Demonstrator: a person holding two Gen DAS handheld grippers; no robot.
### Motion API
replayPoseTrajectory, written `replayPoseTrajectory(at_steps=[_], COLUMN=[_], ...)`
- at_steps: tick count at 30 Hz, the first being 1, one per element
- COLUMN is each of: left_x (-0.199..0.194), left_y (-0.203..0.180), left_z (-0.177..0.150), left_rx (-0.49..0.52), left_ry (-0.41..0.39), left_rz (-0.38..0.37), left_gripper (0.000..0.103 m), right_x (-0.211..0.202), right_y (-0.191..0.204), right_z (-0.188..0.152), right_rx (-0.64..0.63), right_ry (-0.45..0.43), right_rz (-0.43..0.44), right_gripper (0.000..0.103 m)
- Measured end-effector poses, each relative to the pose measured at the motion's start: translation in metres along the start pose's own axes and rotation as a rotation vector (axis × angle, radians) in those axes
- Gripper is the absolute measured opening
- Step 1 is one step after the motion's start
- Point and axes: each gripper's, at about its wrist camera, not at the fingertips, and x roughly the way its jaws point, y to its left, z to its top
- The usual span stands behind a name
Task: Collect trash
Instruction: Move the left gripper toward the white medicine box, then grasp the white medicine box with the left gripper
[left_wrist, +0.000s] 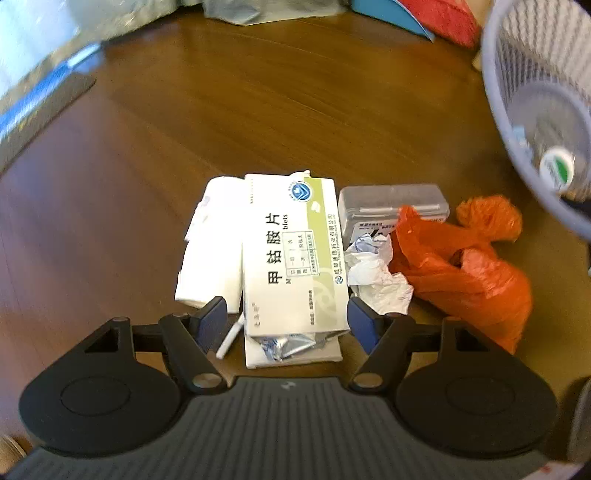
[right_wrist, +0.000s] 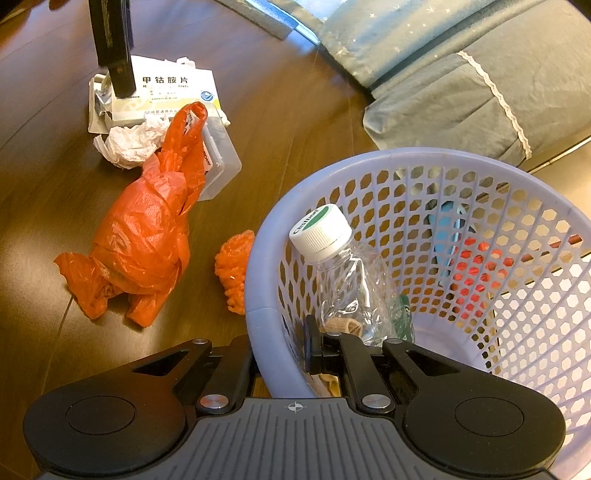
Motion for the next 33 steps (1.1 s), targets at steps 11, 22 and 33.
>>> replayPoseTrajectory(at_steps=[11,22,33], left_x=[0.032,-0.003,-0.051], left_y=[-0.027,-0.004,0.02], left_z=[-0.012,-0.007,0.009], left_rx=[0.12,0.074,0.156], left_ry=[-0.002,0.0,0.061], left_rz=[0.09,0.039,-0.043], left_gripper=[0.075,0.067,0.066], right_x=[0.002,0.002,0.001], right_y=[0.002,0.0,-0.002], right_z=[-0.001,-0.001,0.0], right_rx=[-0.004,0.005,0.011], right_ry=[0.002,0.001,0.001], right_rz=[-0.001,-0.001,-0.001], right_gripper=[0.004,0.004,0.004])
